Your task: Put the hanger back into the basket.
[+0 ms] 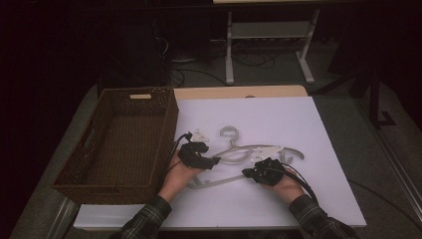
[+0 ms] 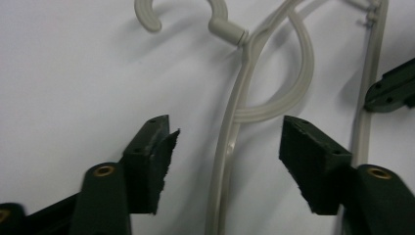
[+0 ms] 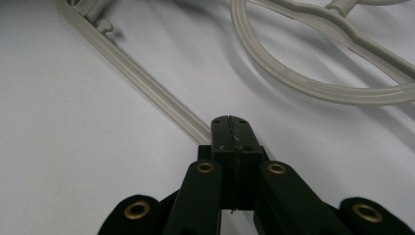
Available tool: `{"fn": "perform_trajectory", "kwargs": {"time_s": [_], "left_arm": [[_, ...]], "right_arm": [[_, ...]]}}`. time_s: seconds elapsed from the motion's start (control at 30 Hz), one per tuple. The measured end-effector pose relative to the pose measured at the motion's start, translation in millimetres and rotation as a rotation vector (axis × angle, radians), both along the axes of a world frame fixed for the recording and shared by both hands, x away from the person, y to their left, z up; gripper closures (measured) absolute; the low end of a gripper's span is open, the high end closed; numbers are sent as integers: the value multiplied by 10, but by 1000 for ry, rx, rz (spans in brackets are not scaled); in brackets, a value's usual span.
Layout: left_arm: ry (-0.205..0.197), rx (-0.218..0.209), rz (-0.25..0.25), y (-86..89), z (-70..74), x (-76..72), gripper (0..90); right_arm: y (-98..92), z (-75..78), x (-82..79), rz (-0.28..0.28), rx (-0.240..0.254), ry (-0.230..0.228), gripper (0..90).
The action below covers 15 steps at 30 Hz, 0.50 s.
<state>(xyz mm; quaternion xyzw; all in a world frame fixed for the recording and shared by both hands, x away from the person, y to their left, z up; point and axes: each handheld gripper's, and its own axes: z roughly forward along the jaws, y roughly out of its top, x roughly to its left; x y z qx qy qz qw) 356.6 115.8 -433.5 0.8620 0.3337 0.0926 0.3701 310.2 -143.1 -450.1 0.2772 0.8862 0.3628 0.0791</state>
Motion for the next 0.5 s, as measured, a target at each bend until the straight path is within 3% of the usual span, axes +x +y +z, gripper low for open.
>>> {"fn": "perform_trajectory", "kwargs": {"time_s": [0.5], "left_arm": [[45,58,-63,-36,-77,38,595]], "right_arm": [[2,-5,-3,-4,0,-2,900]]}}
